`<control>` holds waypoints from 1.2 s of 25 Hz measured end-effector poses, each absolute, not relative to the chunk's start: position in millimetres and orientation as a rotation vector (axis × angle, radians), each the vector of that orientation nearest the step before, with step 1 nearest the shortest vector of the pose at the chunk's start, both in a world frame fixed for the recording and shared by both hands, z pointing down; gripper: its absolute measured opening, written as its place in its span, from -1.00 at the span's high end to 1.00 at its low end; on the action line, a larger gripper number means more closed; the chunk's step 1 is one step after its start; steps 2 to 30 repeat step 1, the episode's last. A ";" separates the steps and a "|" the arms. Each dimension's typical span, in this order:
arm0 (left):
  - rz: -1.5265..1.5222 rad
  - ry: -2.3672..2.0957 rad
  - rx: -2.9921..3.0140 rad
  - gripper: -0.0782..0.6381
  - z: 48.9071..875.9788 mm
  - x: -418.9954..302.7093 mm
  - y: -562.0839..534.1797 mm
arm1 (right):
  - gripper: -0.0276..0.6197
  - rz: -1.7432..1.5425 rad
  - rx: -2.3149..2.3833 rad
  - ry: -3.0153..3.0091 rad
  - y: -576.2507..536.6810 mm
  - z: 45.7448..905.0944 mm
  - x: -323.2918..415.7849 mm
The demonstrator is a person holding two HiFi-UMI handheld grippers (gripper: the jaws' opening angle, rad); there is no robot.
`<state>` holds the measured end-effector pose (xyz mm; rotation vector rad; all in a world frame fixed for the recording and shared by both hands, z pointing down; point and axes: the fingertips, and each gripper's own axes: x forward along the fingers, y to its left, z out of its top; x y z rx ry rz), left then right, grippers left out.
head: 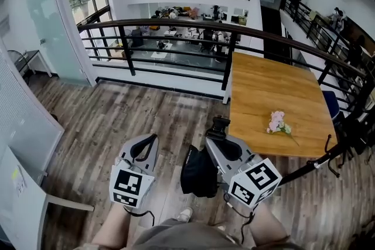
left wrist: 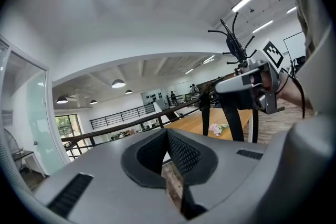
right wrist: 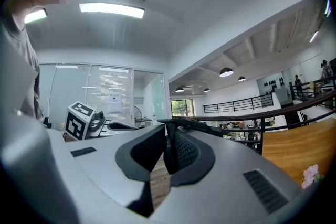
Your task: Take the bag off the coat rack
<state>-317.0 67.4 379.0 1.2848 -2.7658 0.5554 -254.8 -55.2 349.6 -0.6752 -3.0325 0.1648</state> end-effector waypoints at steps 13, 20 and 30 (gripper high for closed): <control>0.555 -2.764 1.289 0.74 378.8 -316.5 66.2 | 0.78 0.163 -0.670 -3.034 -56.6 349.1 -253.8; 0.555 -2.764 1.289 0.74 378.8 -316.5 66.2 | 0.78 0.163 -0.670 -3.034 -56.6 349.1 -253.8; 0.555 -2.764 1.289 0.74 378.8 -316.5 66.2 | 0.78 0.163 -0.670 -3.034 -56.6 349.1 -253.8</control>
